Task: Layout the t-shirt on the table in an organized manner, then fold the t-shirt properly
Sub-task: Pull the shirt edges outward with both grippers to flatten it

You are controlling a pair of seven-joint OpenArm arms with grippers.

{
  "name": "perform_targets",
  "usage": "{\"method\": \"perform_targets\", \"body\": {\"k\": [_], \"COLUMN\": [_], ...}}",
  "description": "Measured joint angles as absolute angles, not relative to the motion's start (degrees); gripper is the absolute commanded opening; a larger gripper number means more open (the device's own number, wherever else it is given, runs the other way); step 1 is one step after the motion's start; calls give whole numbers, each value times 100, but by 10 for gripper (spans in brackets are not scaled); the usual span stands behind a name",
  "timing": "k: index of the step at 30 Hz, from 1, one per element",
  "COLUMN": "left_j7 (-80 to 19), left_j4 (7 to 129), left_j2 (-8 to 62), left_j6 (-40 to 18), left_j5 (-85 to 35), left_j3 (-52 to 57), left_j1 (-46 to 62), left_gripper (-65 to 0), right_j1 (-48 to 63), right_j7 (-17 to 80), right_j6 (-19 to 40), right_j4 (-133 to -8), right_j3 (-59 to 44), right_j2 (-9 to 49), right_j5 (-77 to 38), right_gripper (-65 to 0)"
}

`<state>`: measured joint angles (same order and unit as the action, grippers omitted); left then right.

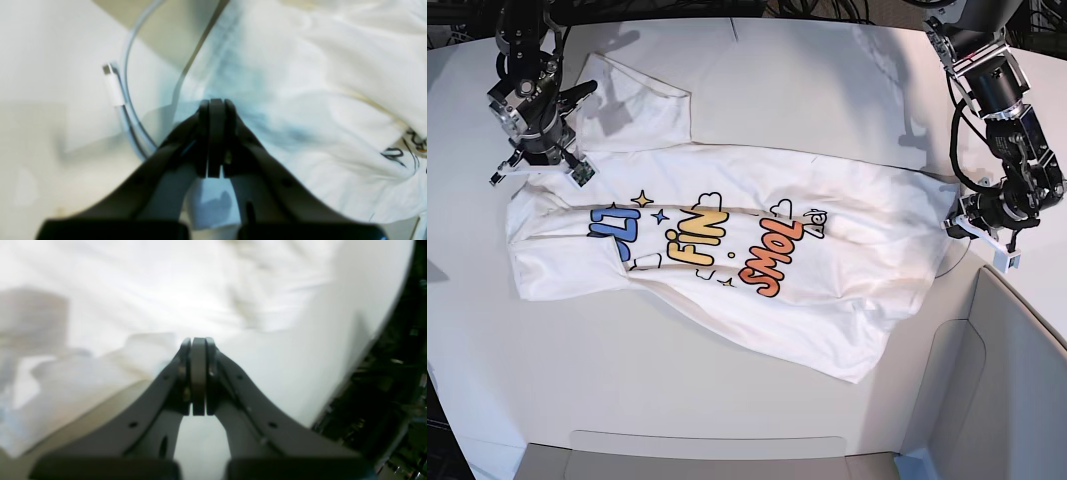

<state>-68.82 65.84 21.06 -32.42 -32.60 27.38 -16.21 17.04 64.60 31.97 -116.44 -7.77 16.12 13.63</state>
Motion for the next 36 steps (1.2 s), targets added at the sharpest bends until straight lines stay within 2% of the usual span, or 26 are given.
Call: {"method": "perform_targets", "body": {"k": [5, 10, 18, 26, 28, 31, 36], "left_j7": [-6635, -6359, -6123, -5601, -5518, -5454, -5083], "left_j4": [6090, 5937, 5972, 6272, 6528, 6978, 7376], "left_j2": [2268, 2272, 2272, 2300, 2272, 2255, 2279], "left_j6": [-3240, -3238, -3277, -3256, -2998, -2220, -1441], "left_j5": [-3229, -3288, -2591, -1855, -1662, -1068, -941], "left_j3": [2738, 2738, 2738, 2775, 2773, 2757, 2775], "left_j1": [-1774, -1763, -1793, -1422, -1212, -893, -327], "left_gripper": [-650, -650, -650, -650, -650, -650, -650], "right_j1": [1990, 1894, 1776, 1831, 1841, 1861, 1857], "right_j7": [6416, 6313, 5909, 6088, 6130, 6178, 6211], "right_j6": [3197, 3192, 3105, 3089, 3089, 3089, 3089], "right_j4": [-11325, -10978, -10532, -10215, -10175, -10171, -10175], "right_j3": [-357, -390, -419, -1118, -1135, -1151, -1135], "right_j2": [1559, 1638, 2150, 2349, 2445, 2456, 2440], "right_j5": [1339, 1387, 1428, 1511, 1514, 1522, 1540], "right_gripper": [-650, -650, -650, -650, -650, -650, -650]}}
